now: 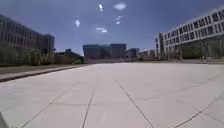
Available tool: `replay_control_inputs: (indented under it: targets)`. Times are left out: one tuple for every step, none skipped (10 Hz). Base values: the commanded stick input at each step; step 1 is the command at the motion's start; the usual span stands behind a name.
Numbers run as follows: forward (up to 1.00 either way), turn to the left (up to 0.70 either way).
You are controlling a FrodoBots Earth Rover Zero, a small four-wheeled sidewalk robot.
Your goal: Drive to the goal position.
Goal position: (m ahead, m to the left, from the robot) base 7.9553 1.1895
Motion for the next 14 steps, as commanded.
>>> replay_control_inputs:
  targets:
    - [0.5, 0.0]
    - [0.5, 0.0]
    - [0.5, 0.0]
    - [0.5, 0.0]
    - [0.5, 0.0]
    - [0.5, 0.0]
    - [0.5, 0.0]
    - [0.5, 0.0]
    - [0.5, 0.0]
    - [0.5, 0.0]
    - [0.5, 0.0]
    - [0.5, 0.0]
    - [0.5, 0.0]
    - [0.5, 0.0]
